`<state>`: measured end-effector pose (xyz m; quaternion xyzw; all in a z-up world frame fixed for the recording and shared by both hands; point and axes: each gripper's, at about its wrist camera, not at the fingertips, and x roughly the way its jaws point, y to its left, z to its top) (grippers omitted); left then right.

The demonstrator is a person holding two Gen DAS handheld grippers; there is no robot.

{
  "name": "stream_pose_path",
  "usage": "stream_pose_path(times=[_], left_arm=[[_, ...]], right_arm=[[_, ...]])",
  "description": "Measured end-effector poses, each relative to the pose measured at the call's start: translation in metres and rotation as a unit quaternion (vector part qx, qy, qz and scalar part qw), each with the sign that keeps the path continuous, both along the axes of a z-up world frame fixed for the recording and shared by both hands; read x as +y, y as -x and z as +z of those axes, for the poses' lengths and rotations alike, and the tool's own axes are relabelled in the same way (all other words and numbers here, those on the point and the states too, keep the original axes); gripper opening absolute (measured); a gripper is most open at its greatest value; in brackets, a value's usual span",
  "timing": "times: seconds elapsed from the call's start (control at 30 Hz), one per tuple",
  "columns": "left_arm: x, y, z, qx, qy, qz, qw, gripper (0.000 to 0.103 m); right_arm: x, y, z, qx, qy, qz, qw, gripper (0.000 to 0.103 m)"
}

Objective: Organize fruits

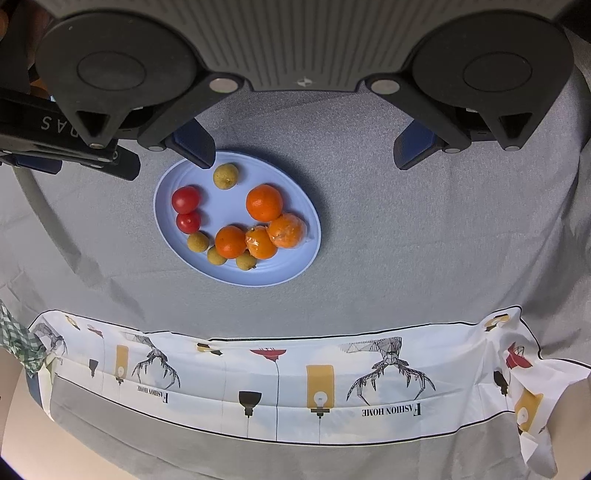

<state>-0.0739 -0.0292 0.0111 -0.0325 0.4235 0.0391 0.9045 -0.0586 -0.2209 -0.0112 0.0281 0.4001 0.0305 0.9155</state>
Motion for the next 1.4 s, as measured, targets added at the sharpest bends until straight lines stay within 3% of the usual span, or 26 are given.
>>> stream_pose_path(times=[1.4], left_arm=[[0.0004,0.0015,0.0017,-0.015,-0.01,-0.012,0.9998,0.103]], right_arm=[[0.0,-0.0006,-0.0013,0.002,-0.001,0.0,1.0,0.102]])
